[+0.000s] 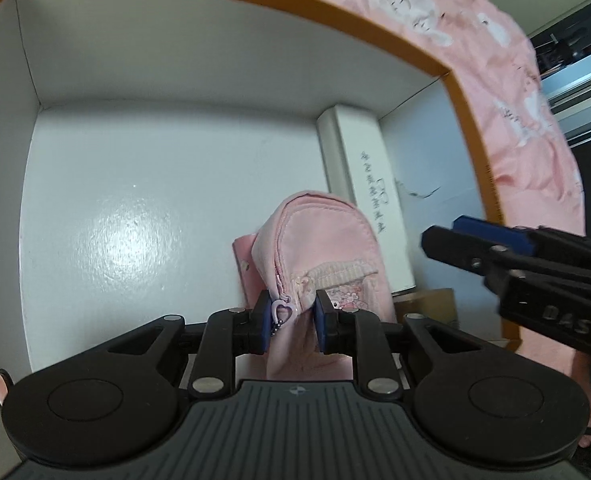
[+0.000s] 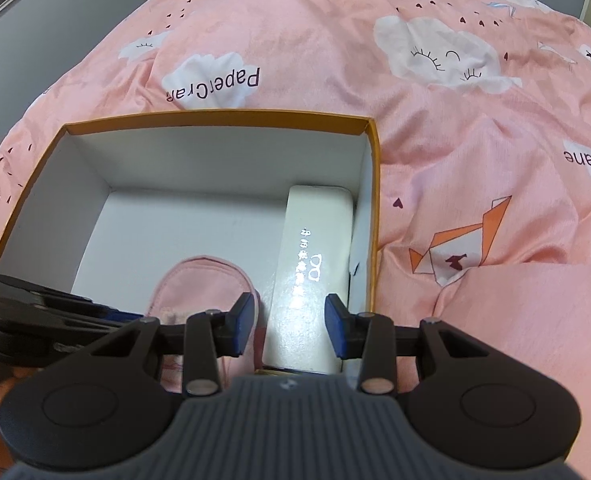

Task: Organize objects
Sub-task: 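Open the right tool to drop the pink wallet while the left tool releases the pink pouch, then move the right tool to the pile and grasp the photo card box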

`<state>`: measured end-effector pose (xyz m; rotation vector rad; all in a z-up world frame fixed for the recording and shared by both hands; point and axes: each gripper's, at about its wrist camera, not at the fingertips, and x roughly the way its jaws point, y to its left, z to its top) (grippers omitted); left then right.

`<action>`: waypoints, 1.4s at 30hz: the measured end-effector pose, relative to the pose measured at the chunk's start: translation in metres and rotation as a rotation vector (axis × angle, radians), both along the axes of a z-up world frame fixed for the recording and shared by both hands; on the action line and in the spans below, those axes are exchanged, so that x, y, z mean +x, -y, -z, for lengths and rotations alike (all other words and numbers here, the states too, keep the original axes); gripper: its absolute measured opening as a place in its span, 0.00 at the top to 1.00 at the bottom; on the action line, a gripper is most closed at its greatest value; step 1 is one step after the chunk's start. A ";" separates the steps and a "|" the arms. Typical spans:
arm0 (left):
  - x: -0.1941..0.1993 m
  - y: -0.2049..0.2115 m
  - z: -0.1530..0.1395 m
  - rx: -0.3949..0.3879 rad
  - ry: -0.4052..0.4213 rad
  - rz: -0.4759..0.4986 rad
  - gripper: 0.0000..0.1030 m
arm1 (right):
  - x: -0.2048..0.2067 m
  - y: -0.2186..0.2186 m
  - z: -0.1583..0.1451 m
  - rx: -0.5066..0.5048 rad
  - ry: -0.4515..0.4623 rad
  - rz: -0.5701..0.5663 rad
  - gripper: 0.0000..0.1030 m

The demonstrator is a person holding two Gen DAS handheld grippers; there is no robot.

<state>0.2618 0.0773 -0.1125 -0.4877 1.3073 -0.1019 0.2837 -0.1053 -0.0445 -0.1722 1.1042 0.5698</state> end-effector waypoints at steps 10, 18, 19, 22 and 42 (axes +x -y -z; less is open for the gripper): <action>-0.005 0.004 -0.013 0.060 0.041 0.031 0.55 | -0.017 0.017 -0.011 0.041 0.053 0.014 0.59; -0.045 -0.001 -0.071 0.051 0.261 0.039 0.55 | -0.061 0.044 -0.043 0.165 0.173 0.015 0.57; -0.056 0.000 -0.082 0.055 0.300 0.056 0.55 | -0.070 0.046 -0.045 0.184 0.189 0.010 0.57; -0.085 0.006 -0.107 0.064 0.369 0.095 0.55 | -0.100 0.054 -0.051 0.243 0.230 -0.002 0.57; -0.165 0.039 -0.072 0.245 0.373 0.155 0.59 | -0.173 0.050 0.023 0.255 0.154 -0.028 0.58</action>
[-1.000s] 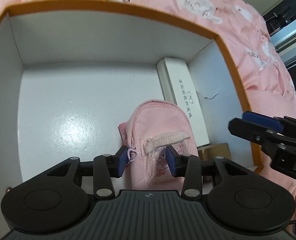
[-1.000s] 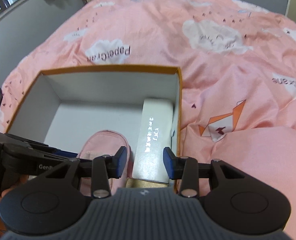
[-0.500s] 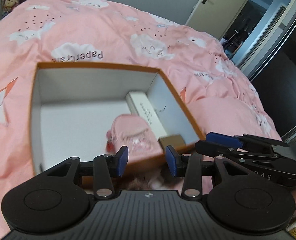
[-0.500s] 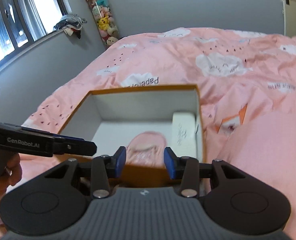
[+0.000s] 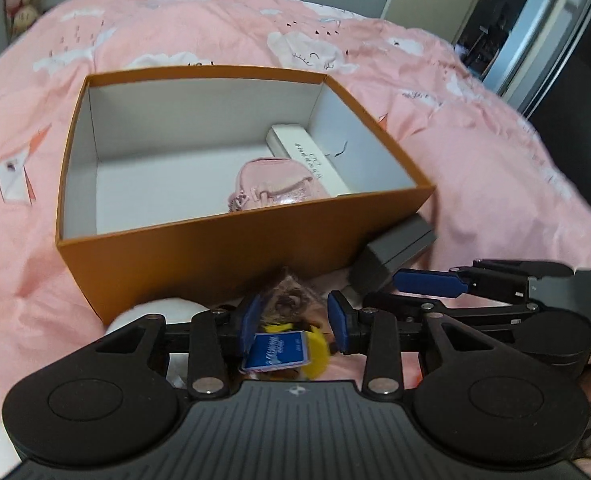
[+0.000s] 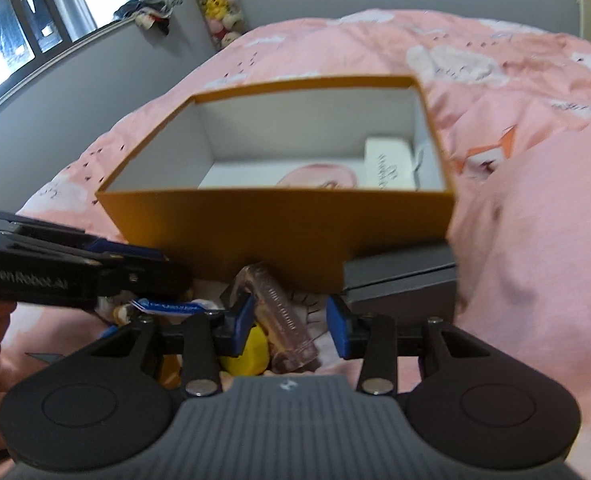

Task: Organize objects
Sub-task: 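Move the right tool to the pile and grasp the photo card box, then pass the photo card box from the right tool into the left tool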

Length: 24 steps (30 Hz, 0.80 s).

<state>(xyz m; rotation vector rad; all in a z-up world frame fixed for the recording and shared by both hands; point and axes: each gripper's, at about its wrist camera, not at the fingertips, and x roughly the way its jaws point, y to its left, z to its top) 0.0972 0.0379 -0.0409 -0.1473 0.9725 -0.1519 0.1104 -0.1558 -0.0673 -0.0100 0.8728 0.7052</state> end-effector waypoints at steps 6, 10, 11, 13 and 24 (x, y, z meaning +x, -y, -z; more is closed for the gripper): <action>0.008 0.000 0.011 0.037 -0.014 0.010 0.62 | 0.013 -0.022 0.022 -0.009 -0.035 -0.050 0.58; 0.010 -0.007 0.015 0.015 -0.020 0.000 0.63 | 0.026 -0.033 0.034 -0.008 -0.072 -0.081 0.58; 0.011 -0.009 0.016 0.008 -0.021 -0.002 0.63 | 0.029 -0.037 0.037 -0.011 -0.080 -0.090 0.58; 0.012 -0.012 0.017 -0.004 -0.022 -0.003 0.63 | 0.034 -0.042 0.042 -0.012 -0.092 -0.106 0.58; 0.011 -0.016 0.021 -0.029 -0.030 -0.008 0.64 | 0.027 -0.061 0.050 -0.087 -0.034 -0.150 0.62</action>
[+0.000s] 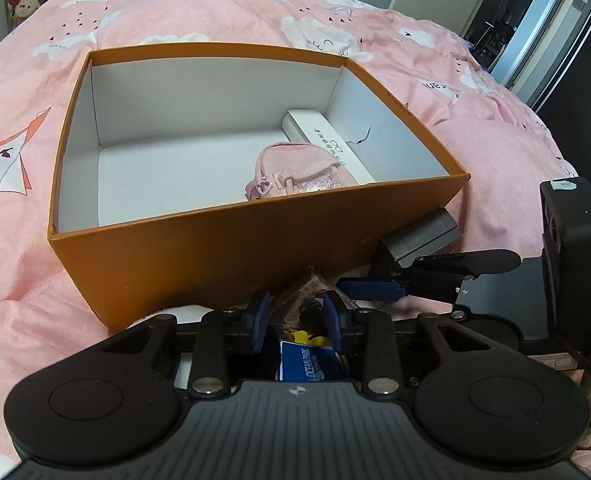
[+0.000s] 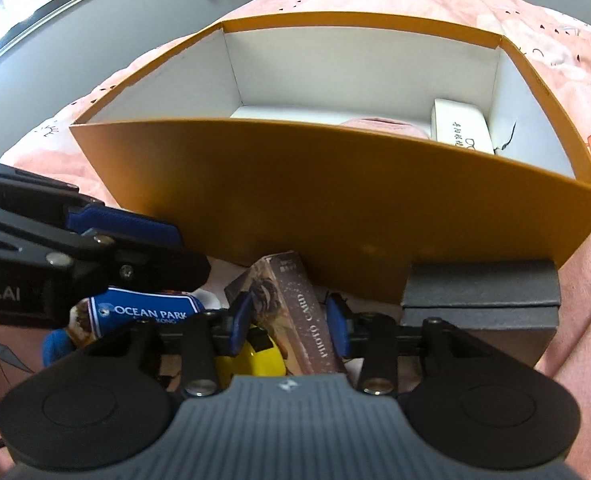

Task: Organize objects
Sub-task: 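Pass the photo card box from the right tool into the left tool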

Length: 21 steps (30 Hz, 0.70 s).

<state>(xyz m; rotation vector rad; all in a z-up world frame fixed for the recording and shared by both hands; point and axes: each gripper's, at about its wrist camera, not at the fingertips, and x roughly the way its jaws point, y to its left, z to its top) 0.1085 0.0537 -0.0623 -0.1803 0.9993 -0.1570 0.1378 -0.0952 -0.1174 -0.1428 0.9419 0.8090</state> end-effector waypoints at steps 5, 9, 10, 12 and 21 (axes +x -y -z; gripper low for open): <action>-0.002 0.001 -0.002 0.002 0.005 0.006 0.64 | -0.012 0.005 -0.008 -0.010 0.033 -0.004 0.71; -0.008 0.004 -0.007 -0.014 0.018 0.026 0.64 | -0.025 0.016 -0.020 -0.018 0.051 0.033 0.75; -0.009 0.006 -0.008 -0.028 0.020 0.032 0.64 | -0.028 0.020 -0.024 -0.020 0.058 0.044 0.76; -0.011 0.009 -0.011 -0.065 0.021 0.050 0.64 | -0.035 0.030 -0.032 -0.019 0.065 0.082 0.77; -0.020 0.034 -0.020 -0.134 0.046 0.172 0.64 | -0.038 0.092 -0.059 0.165 -0.129 0.198 0.77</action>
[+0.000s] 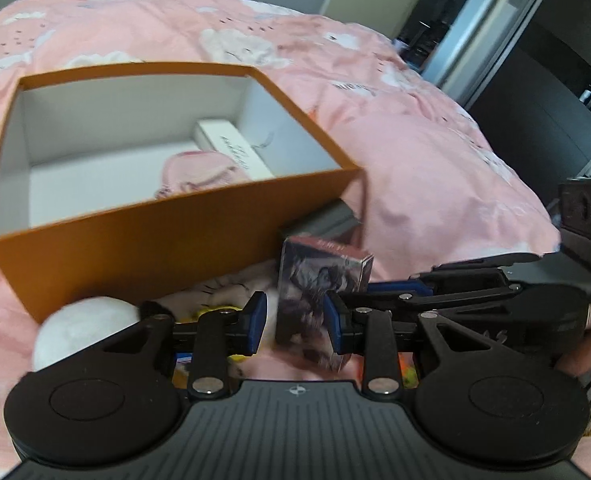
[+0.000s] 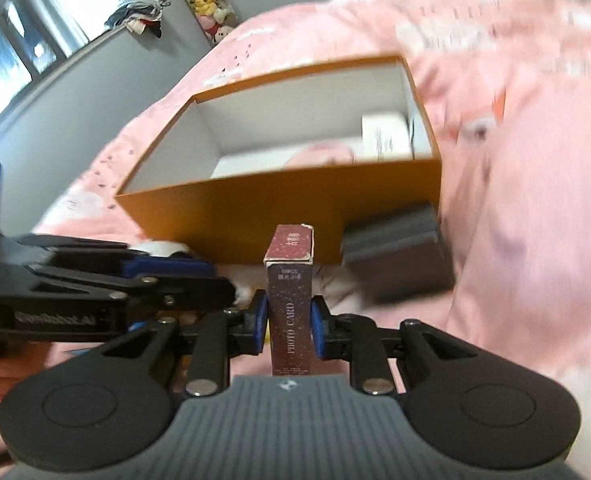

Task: Organize objects
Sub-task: 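Pass the photo card box from the right tool into the left tool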

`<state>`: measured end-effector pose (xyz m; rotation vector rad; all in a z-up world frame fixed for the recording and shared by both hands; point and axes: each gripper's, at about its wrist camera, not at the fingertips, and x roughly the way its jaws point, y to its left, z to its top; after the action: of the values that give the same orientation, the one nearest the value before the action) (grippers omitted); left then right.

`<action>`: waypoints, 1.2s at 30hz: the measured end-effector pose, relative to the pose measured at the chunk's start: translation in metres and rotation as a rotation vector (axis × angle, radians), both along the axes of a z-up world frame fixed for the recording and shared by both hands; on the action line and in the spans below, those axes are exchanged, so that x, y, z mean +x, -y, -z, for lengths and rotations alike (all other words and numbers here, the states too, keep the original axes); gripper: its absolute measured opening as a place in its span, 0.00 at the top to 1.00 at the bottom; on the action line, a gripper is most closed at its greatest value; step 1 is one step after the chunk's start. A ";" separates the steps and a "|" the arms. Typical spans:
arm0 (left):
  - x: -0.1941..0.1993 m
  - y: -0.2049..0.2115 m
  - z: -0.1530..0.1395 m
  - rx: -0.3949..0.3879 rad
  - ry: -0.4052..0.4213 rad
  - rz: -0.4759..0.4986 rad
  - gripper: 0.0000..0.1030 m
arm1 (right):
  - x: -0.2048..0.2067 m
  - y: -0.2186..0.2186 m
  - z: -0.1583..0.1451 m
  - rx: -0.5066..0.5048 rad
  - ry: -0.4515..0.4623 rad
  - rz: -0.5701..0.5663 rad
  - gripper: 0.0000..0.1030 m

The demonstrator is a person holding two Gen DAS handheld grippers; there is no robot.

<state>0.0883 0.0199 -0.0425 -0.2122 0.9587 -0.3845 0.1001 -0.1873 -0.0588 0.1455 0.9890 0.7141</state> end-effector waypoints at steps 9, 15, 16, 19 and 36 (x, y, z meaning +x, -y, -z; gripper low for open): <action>0.019 0.018 0.026 -0.039 -0.114 0.056 0.63 | 0.014 0.030 0.031 -0.002 -0.210 0.115 0.70; 0.044 0.034 0.038 0.004 -0.140 0.137 0.60 | 0.013 0.025 0.040 -0.172 -0.164 0.151 0.76; 0.050 0.037 0.040 0.009 -0.148 0.152 0.60 | 0.013 0.025 0.040 -0.182 -0.160 0.154 0.76; 0.064 0.041 0.050 -0.010 -0.189 0.183 0.56 | 0.014 0.024 0.042 -0.239 -0.140 0.163 0.80; 0.085 0.066 0.083 0.034 -0.339 0.285 0.48 | 0.015 0.040 0.045 -0.241 -0.149 0.145 0.84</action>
<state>0.1736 -0.0458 -0.1258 -0.1103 1.3351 -0.6053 0.1149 -0.2270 -0.1039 0.0590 1.1862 0.4515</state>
